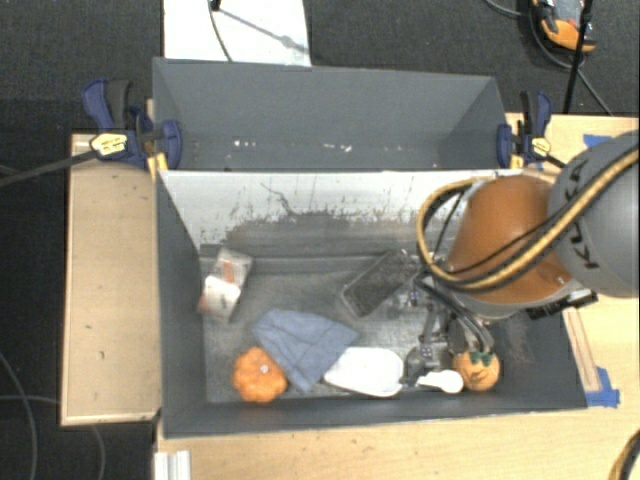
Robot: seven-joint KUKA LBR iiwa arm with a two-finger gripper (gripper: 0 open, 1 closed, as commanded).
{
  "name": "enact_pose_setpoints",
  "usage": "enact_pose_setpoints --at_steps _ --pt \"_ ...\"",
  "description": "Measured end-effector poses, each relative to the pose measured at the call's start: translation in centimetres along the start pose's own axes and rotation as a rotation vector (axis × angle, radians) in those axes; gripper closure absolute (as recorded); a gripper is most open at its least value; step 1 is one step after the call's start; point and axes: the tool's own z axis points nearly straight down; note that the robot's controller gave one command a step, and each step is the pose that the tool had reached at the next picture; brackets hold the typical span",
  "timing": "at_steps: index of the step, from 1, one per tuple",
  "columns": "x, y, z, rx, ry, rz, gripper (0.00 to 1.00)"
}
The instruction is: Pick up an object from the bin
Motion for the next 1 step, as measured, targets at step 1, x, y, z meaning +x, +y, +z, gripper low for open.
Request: enact_pose_setpoints --at_steps 1 --pt "-6.03 6.49 4.78 -0.006 -0.017 0.257 1.0"
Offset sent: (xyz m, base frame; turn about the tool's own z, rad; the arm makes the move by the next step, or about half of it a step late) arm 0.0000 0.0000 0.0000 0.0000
